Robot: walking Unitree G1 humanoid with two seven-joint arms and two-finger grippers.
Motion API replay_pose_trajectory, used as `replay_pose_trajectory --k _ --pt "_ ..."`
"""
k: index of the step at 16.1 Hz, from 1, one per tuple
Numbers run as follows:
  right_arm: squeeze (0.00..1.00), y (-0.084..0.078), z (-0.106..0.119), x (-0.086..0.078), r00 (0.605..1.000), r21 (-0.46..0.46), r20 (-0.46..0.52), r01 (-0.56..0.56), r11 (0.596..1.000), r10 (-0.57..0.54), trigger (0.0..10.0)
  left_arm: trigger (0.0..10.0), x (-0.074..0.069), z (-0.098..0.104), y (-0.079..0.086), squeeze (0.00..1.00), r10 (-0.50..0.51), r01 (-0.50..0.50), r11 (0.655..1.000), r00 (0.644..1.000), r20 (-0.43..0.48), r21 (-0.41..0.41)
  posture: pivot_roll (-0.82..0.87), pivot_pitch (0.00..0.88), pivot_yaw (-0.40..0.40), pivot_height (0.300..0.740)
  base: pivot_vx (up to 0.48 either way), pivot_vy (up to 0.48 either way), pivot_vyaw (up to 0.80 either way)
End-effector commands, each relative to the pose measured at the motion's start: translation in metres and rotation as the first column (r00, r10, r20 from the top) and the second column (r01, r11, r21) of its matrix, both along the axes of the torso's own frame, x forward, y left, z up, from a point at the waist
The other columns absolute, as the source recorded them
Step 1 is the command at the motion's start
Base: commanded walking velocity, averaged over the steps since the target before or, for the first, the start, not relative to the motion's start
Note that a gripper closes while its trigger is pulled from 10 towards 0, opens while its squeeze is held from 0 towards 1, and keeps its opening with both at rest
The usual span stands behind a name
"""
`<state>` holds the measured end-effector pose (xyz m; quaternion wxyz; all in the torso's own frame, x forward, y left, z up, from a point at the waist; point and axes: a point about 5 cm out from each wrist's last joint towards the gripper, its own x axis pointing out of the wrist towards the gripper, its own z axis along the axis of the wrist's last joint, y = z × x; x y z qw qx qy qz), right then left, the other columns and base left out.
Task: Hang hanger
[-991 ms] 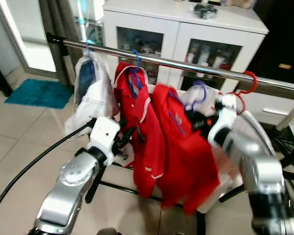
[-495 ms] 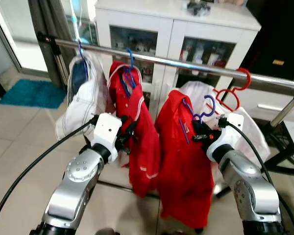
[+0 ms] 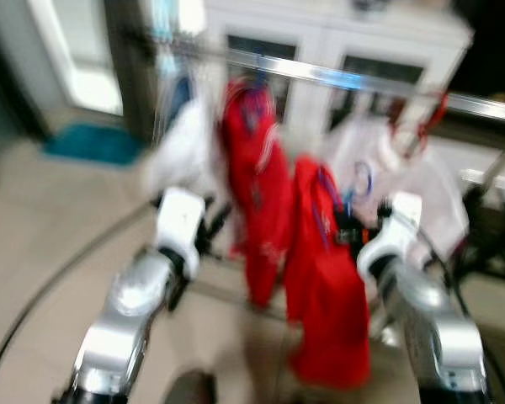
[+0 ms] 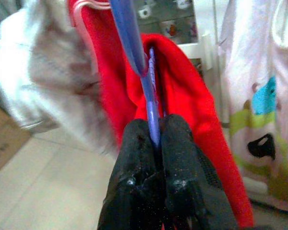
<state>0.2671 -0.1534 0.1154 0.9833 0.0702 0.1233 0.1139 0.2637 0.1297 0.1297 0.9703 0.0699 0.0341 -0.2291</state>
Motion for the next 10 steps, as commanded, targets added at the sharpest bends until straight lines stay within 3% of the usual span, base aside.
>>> replay_pose_trajectory --k 1,6,8,9,10 --pt "0.00 -0.001 0.011 0.002 0.999 0.003 0.048 0.006 1.000 -0.006 0.0 10.0 0.005 0.007 -0.001 0.00 -0.011 0.010 1.000 1.000 0.024 0.009 0.08 0.000 -0.041 0.740 -0.300 0.000 0.00" --pt "0.00 -0.001 0.012 0.001 0.999 0.002 0.046 0.003 1.000 -0.003 0.0 10.0 0.006 0.009 0.000 0.00 -0.021 0.021 1.000 0.999 0.028 0.013 0.08 0.000 -0.039 0.740 -0.274 0.000 0.00" --pt "0.00 0.002 0.016 0.001 0.996 0.008 0.066 -0.064 0.998 0.063 0.0 10.0 0.007 0.009 -0.001 0.00 -0.029 0.029 1.000 0.999 0.016 0.002 0.08 0.001 -0.041 0.740 0.000 0.000 0.00" --pt "0.00 0.003 0.020 0.002 0.991 0.012 0.083 -0.108 0.994 0.106 0.0 10.0 0.007 0.014 -0.004 0.10 -0.065 0.067 0.996 0.997 0.030 -0.057 0.08 0.003 -0.039 0.740 0.000 0.000 0.00" --pt "0.00 0.005 0.024 0.003 0.983 0.011 0.106 -0.149 0.989 0.147 0.0 10.0 0.009 0.016 -0.004 1.00 -0.064 0.067 0.995 0.997 0.040 -0.068 0.08 0.003 -0.039 0.740 0.000 0.000 0.00"
